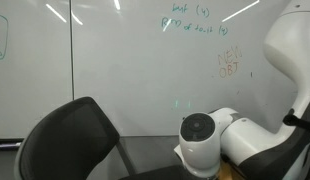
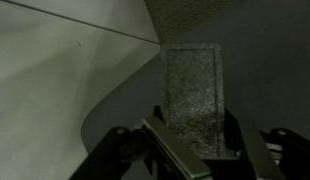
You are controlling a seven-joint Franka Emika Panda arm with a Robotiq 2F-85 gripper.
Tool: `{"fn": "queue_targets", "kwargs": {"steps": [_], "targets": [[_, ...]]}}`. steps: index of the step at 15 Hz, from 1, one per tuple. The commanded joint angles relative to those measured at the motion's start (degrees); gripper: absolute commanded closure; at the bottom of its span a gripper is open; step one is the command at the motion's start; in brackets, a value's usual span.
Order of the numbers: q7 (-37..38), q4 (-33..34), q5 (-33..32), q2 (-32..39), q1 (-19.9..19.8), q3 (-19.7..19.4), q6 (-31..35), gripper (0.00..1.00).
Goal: Rub something off the board
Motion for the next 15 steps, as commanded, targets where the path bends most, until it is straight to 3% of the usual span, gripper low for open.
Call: {"fn": "queue_targets", "kwargs": {"steps": [1,12,13,15], "targets": [[-3.9,2.9,3.7,1.5,2.7,0.0,1.4,0.69],[-2.7,12.5,3.0,8.6,10.6,-2.6,5.9,0.69],[-2.6,13.2,3.2,9.1,10.9,-3.0,5.5,0.19],[-3.8,14.0,4.6,9.8,10.8,-3.4,4.8,0.12]]}}
